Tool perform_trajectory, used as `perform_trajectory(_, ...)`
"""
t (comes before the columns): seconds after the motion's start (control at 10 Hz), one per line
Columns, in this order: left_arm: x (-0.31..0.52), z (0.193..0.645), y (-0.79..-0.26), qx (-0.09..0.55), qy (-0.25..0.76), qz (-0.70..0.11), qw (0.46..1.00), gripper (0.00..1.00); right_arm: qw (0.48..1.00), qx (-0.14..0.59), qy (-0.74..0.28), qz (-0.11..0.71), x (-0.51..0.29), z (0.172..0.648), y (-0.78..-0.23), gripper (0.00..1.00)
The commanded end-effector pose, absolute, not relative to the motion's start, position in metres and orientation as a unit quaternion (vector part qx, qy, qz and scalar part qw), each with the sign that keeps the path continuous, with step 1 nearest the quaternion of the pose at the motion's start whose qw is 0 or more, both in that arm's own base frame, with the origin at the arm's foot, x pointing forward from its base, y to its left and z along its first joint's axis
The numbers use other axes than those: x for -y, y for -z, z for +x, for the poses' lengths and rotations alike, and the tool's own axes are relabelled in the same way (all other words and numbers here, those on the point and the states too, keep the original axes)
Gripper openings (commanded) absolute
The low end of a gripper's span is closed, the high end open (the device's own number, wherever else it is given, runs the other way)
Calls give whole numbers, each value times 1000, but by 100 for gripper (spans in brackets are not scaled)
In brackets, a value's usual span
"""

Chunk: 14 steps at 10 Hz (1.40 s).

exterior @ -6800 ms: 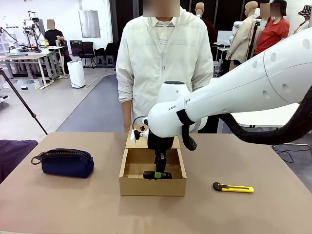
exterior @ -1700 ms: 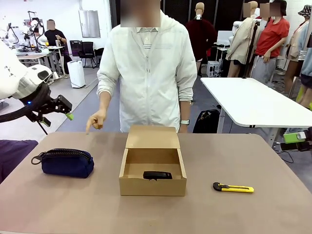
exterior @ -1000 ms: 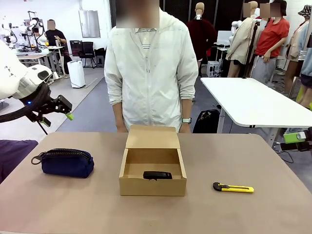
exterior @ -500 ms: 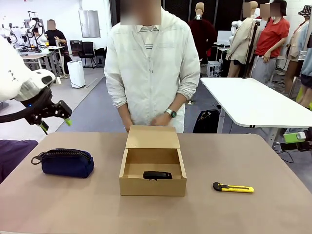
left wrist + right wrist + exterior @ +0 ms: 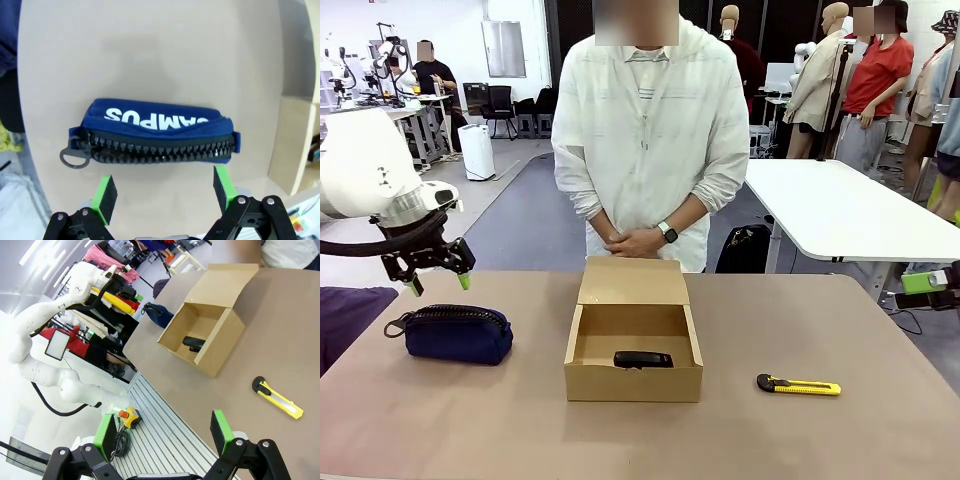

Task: Pack the items into the box.
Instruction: Pick up the item specified by the human and place it in the Mailer Box.

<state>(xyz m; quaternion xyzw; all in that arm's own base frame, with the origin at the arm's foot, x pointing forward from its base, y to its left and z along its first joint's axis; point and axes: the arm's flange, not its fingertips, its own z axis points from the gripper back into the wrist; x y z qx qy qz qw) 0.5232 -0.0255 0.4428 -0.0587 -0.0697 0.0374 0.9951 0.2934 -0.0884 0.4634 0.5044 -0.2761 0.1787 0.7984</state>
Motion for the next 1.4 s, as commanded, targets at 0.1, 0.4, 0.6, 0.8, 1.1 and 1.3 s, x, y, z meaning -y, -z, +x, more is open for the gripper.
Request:
perform_trajectory(0.1,26,515,-446,73,-17,-55,996,100,792,282,-179,511,88,294,-466,100)
perform_trajectory(0.4,30,529,-441,8,250,-140,958,100,792,282,-179,511,88,294,-466,100)
perform_trajectory(0.6,20,528,-444,64,494,-177,849,100,792,282,-179,511,88,294,-466,100)
perform_trajectory(0.8,16,519,-439,44,606,-107,787,100,792,282,-179,511,88,294,-466,100)
perform_trajectory(1.1,39,518,-432,78,671,-51,735,100,792,282,-179,511,88,294,-466,100)
perform_trajectory(1.3,44,535,-434,120,648,-53,750,100,792,282,-179,511,88,294,-466,100)
